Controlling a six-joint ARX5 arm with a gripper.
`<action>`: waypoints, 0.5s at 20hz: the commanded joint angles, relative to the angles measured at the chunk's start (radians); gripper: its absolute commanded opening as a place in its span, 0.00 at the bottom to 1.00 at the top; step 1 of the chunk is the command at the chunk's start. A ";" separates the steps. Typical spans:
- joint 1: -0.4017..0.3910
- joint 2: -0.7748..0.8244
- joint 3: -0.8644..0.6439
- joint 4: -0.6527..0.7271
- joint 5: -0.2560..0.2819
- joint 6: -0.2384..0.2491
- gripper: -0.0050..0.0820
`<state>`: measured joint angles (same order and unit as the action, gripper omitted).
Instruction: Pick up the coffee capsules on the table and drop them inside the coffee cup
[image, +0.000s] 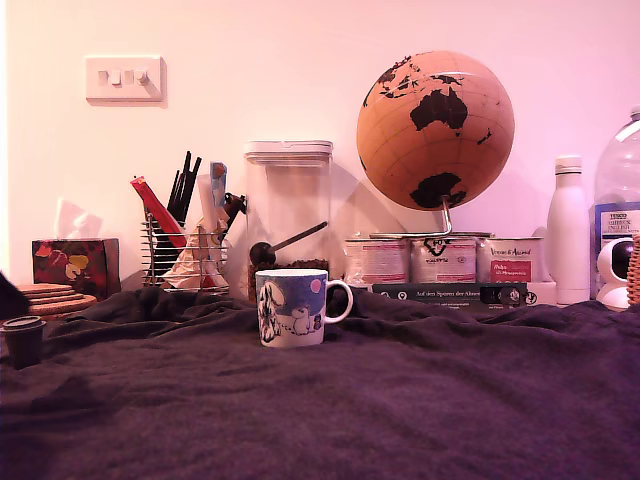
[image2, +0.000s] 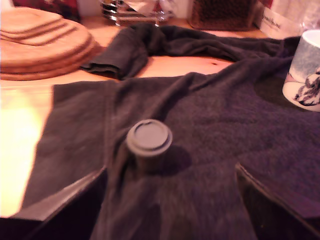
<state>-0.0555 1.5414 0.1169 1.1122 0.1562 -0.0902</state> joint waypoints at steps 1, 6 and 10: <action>0.005 0.050 0.014 0.032 0.003 0.014 0.91; 0.014 0.176 0.087 0.055 0.020 0.022 0.91; 0.014 0.266 0.144 0.071 0.023 0.039 0.91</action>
<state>-0.0441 1.7844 0.2520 1.1755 0.1753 -0.0631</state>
